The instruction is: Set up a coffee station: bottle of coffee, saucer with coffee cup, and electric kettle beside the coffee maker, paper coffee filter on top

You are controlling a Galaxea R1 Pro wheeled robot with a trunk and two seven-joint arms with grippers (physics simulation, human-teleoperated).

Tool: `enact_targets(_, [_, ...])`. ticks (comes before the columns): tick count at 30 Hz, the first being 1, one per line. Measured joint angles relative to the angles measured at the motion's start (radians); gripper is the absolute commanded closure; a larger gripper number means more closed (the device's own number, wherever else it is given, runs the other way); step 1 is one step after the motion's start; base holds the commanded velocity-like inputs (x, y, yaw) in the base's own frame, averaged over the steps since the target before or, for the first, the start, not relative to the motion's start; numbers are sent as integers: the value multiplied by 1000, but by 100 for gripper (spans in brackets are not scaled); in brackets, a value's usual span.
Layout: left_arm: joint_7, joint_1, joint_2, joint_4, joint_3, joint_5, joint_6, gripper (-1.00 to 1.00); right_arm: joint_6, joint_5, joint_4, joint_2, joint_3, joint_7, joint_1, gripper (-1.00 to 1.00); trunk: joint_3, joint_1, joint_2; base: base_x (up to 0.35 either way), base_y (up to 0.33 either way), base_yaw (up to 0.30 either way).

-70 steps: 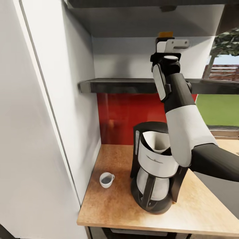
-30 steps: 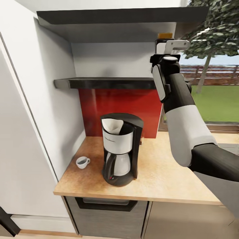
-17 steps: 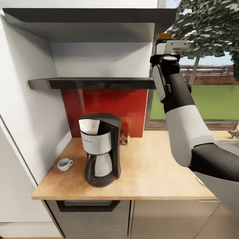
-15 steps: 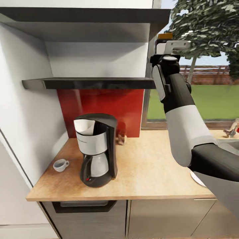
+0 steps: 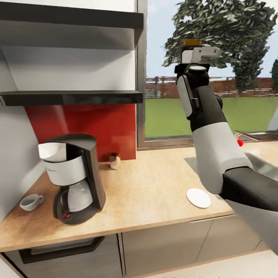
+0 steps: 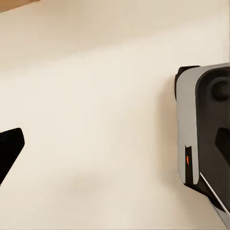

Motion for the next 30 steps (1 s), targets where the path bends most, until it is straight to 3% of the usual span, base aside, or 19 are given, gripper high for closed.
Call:
enact_targets(8, [0,0,2,1,1,2,0,-100,2,1,2,0,-1,0,5,100,5,0,0,-115,-241,-264])
enact_targets(14, [4,2,4,4,3,4,2,-100,4,2,-6,0,-2,2,70,100,6,1,0,-245,-188,-81])
enact_targets(19, [5,3,5,19,3,5,3,-100,5,6,-6,-73,-2,5,127,100,6,0,0,-138,-77,-7])
enact_targets(22, [5,3,4,21,3,6,3,-100,2,0,-5,-100,-2,36,154,100,6,0,0,-27,-14,-1])
enact_targets(30, [3,3,3,23,3,5,4,-100,-1,-3,-30,-120,-1,173,300,100,6,0,0,-4,-2,0])
